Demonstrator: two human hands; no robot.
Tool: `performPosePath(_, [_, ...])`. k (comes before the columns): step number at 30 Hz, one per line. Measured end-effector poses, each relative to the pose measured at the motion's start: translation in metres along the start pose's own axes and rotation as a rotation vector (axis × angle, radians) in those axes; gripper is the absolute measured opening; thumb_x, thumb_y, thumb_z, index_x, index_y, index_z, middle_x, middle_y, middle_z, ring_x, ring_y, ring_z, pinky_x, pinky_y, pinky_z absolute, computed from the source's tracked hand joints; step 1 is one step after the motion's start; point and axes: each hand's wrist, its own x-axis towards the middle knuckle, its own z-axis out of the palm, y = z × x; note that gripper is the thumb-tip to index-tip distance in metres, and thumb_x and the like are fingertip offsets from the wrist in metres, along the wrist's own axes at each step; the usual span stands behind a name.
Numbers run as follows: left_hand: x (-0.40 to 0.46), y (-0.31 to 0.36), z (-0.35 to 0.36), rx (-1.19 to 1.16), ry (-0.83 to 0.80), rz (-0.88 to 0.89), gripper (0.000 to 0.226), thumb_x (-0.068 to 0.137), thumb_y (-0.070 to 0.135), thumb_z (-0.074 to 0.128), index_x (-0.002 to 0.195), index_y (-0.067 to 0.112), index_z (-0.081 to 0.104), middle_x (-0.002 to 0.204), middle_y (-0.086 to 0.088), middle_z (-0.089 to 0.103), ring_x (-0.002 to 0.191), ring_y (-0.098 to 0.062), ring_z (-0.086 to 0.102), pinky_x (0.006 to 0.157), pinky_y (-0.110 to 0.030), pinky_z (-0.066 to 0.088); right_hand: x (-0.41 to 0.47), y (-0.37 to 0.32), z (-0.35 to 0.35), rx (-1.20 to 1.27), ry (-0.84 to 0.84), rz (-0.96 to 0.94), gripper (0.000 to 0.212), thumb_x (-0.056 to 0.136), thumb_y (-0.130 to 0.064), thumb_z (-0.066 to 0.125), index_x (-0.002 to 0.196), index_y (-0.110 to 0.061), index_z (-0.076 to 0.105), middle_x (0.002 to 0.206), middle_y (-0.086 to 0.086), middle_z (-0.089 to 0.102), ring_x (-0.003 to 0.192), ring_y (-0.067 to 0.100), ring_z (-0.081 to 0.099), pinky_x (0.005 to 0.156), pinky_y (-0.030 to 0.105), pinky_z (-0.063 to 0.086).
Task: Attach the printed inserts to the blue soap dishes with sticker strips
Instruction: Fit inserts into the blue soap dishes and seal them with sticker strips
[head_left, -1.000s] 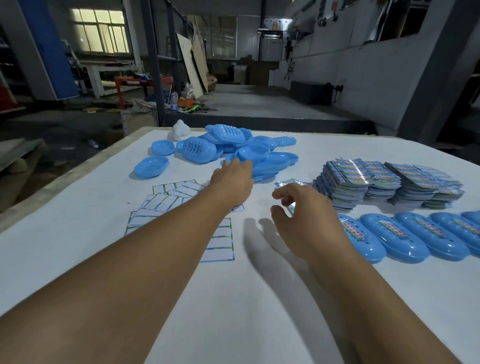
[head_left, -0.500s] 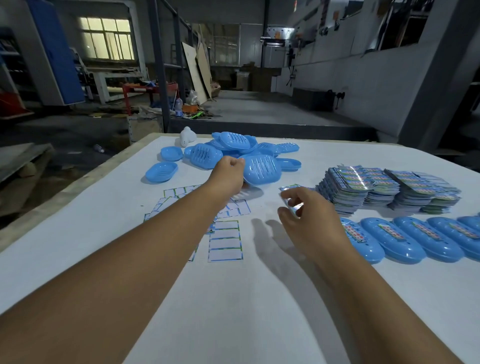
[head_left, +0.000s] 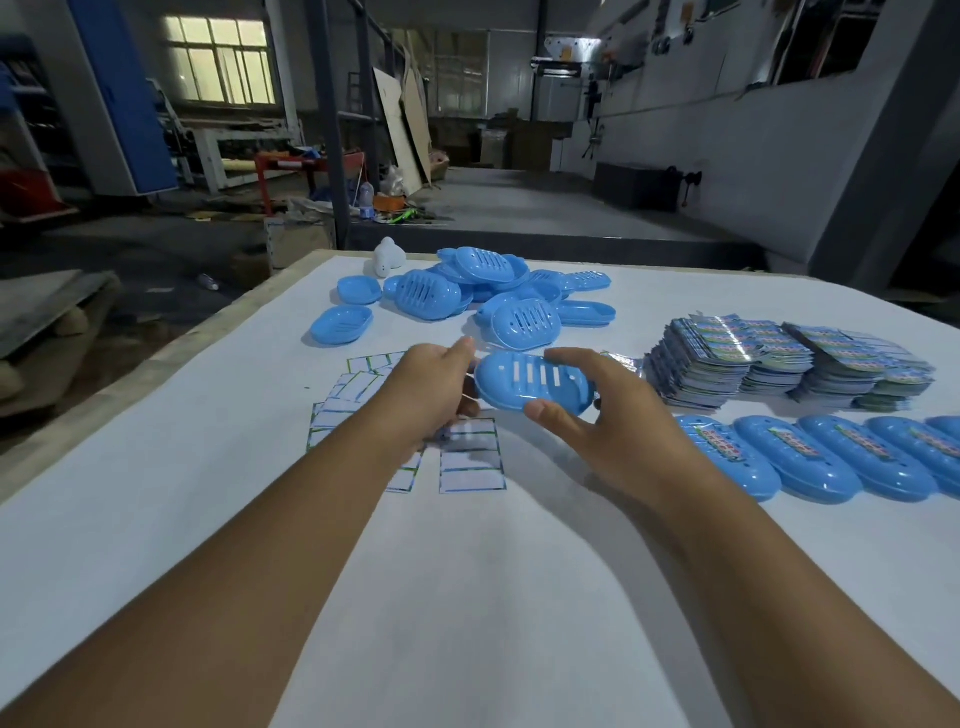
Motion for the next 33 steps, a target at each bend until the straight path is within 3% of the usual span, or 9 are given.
performPosePath(2, [0.003,-0.005,-0.013,0.465,0.185,0.180,0.045,0.102,0.046,0.042,0.090,0.012,0.070,0.079,-0.003,0.070,0.072,-0.020,0.066,0.068,-0.034,0.053,0.002,0.003,0.000,-0.064,-0.036,0.051,0.059,0.086,-0.059,0.068,0.139,-0.037,0.053,0.137,-0.004,0.058,0.126,0.020,0.050,0.106,0.038,0.041])
performPosePath(4, [0.003,-0.007,-0.023,0.816,0.302,0.251,0.042,0.101,0.047,0.046,0.094,0.012,0.069,0.086,-0.005,0.066,0.083,-0.024,0.062,0.073,-0.036,0.051,0.002,0.006,0.002,-0.107,-0.086,0.092,0.058,0.087,-0.059,0.067,0.139,-0.037,0.053,0.139,-0.002,0.058,0.128,0.026,0.049,0.106,0.040,0.041])
performPosePath(9, [0.003,-0.015,-0.036,1.073,0.102,0.081,0.063,0.084,0.070,0.057,0.124,0.021,0.056,0.122,-0.003,0.061,0.108,-0.023,0.057,0.081,-0.035,0.047,-0.001,0.009,0.005,-0.163,-0.175,0.126,0.061,0.086,-0.060,0.067,0.139,-0.036,0.052,0.133,-0.005,0.061,0.120,0.024,0.054,0.100,0.038,0.047])
performPosePath(15, [0.003,-0.013,-0.037,0.865,0.062,0.036,0.073,0.072,0.053,0.083,0.131,0.024,0.051,0.133,-0.003,0.058,0.111,-0.021,0.056,0.076,-0.031,0.041,-0.003,0.007,0.004,-0.173,-0.172,0.124,0.065,0.083,-0.062,0.068,0.139,-0.034,0.052,0.132,-0.006,0.062,0.119,0.023,0.055,0.099,0.038,0.047])
performPosePath(21, [0.005,-0.012,-0.038,0.641,0.076,0.011,0.086,0.066,0.037,0.092,0.137,0.022,0.046,0.135,-0.003,0.057,0.115,-0.020,0.054,0.079,-0.030,0.041,-0.003,0.006,0.005,-0.176,-0.178,0.124,0.067,0.083,-0.062,0.069,0.140,-0.033,0.051,0.135,-0.005,0.060,0.118,0.021,0.055,0.098,0.037,0.047])
performPosePath(25, [0.007,-0.010,-0.037,0.400,0.111,0.022,0.067,0.071,0.027,0.089,0.128,0.026,0.053,0.124,-0.002,0.060,0.105,-0.016,0.059,0.073,-0.029,0.046,-0.003,0.005,0.004,-0.172,-0.160,0.133,0.069,0.081,-0.063,0.070,0.141,-0.034,0.050,0.142,-0.003,0.056,0.130,0.025,0.049,0.108,0.043,0.043])
performPosePath(28, [0.004,-0.005,-0.031,0.128,0.082,0.026,0.064,0.073,0.028,0.087,0.127,0.031,0.054,0.113,0.002,0.065,0.096,-0.013,0.065,0.073,-0.028,0.053,-0.002,0.002,0.004,-0.134,-0.053,0.092,0.062,0.084,-0.058,0.070,0.138,-0.032,0.055,0.145,-0.006,0.054,0.140,0.019,0.041,0.115,0.039,0.034])
performPosePath(30, [0.000,-0.002,-0.023,0.003,0.034,0.058,0.065,0.073,0.025,0.087,0.129,0.031,0.054,0.108,0.004,0.067,0.092,-0.014,0.070,0.080,-0.032,0.057,-0.001,-0.003,0.004,0.008,0.043,0.095,0.053,0.085,-0.053,0.072,0.133,-0.032,0.060,0.135,-0.013,0.061,0.129,0.010,0.050,0.108,0.032,0.040])
performPosePath(33, [-0.007,0.000,-0.009,-0.113,-0.075,0.091,0.059,0.075,0.017,0.087,0.124,0.030,0.056,0.109,-0.004,0.072,0.082,-0.015,0.075,0.079,-0.034,0.062,0.001,-0.012,0.004,0.372,0.022,0.134,0.035,0.087,-0.037,0.077,0.120,-0.029,0.066,0.097,-0.014,0.077,0.089,0.001,0.069,0.081,0.026,0.053])
